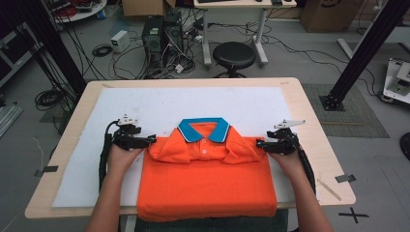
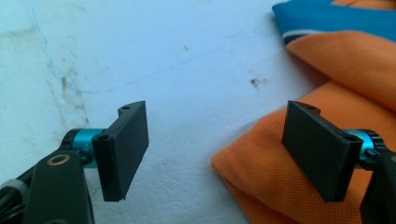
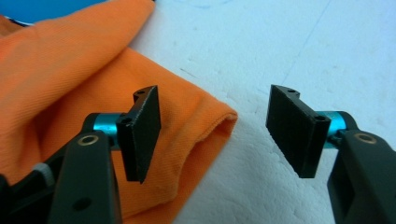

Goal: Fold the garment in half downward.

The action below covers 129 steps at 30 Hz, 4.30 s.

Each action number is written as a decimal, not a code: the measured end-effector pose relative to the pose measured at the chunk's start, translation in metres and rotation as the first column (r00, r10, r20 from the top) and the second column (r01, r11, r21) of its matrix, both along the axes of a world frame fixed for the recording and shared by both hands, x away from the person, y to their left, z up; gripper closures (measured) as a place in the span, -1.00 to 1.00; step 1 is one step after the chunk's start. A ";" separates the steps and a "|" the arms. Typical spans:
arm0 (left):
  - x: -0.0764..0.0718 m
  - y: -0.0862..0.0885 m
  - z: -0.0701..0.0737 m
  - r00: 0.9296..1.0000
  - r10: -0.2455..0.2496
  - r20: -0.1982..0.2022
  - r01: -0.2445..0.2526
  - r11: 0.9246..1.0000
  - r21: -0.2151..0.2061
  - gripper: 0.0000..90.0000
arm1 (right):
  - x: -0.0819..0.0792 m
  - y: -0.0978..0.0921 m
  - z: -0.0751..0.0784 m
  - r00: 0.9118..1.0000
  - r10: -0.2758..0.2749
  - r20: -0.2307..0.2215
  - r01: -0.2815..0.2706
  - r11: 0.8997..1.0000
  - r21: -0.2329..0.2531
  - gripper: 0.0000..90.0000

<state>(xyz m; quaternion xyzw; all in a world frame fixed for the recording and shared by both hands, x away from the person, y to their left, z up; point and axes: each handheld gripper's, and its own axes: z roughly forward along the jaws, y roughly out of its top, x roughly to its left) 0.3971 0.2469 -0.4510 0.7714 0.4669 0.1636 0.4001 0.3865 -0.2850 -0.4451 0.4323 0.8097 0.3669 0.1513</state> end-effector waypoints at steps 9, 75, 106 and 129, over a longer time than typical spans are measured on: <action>-0.004 -0.008 -0.004 1.000 -0.002 -0.009 0.002 0.999 0.043 -0.45 | 0.001 0.005 -0.004 0.998 0.025 -0.049 -0.026 0.999 -0.023 0.00; 0.065 -0.039 0.015 0.992 -0.124 0.026 0.121 0.988 0.092 0.84 | 0.050 -0.004 0.011 0.999 0.033 0.039 -0.029 0.996 -0.088 0.89; 0.099 -0.044 0.015 0.996 -0.092 0.003 0.091 0.991 0.095 0.83 | 0.082 -0.005 0.022 0.999 -0.009 0.032 0.013 0.993 -0.113 0.88; 0.080 -0.027 0.058 0.995 -0.026 0.096 0.035 0.995 -0.094 -0.39 | 0.068 0.000 0.069 0.991 -0.028 0.134 0.034 0.998 -0.044 -0.05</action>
